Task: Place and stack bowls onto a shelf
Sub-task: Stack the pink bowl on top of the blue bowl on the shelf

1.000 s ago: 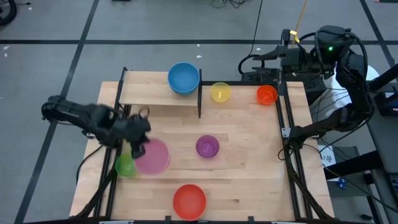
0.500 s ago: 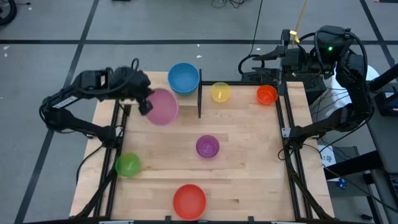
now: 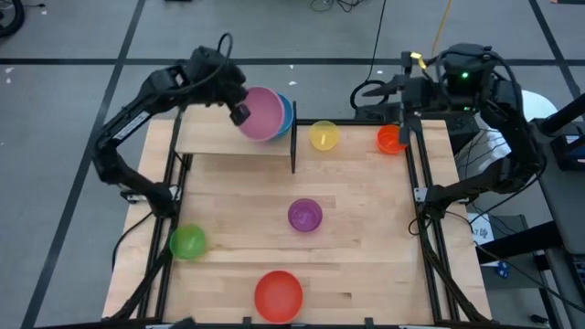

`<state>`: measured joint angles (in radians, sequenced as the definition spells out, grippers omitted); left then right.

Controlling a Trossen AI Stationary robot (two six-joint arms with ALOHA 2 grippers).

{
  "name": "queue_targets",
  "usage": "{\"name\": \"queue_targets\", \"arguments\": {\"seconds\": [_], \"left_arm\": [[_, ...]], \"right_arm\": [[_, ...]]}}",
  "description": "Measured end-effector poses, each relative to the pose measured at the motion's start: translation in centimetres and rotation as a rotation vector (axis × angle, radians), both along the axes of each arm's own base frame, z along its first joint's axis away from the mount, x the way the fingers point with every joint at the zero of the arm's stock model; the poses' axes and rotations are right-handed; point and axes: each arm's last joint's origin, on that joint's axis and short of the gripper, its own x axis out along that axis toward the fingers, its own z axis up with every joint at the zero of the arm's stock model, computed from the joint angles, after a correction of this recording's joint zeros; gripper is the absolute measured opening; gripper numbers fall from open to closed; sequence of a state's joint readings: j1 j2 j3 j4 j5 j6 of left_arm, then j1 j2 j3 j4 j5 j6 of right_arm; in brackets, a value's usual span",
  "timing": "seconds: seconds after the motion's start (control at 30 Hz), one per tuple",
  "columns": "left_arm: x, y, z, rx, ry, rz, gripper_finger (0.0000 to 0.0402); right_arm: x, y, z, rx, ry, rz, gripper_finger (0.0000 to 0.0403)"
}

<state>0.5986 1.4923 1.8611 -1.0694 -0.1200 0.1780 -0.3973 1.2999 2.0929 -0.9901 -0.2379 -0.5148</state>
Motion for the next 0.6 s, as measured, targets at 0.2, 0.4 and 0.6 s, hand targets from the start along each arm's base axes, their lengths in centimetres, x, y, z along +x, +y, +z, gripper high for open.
{"name": "queue_targets", "arguments": {"seconds": [0.2,0.4,0.6], "left_arm": [[1.4,3.3,-2.2,-0.066,0.056,-0.016,0.001],[2.8,5.7,-4.7,-0.093,0.14,-0.022,0.001],[3.6,6.7,-6.1,-0.083,0.21,-0.069,0.001]], "right_arm": [[0.6,-0.2,-0.8,0.008,0.031,0.0,0.0114],[0.6,-0.3,-0.8,-0.015,0.032,0.007,0.0114],[0.6,-0.3,-0.8,-0.011,0.032,0.006,0.0114]]}}
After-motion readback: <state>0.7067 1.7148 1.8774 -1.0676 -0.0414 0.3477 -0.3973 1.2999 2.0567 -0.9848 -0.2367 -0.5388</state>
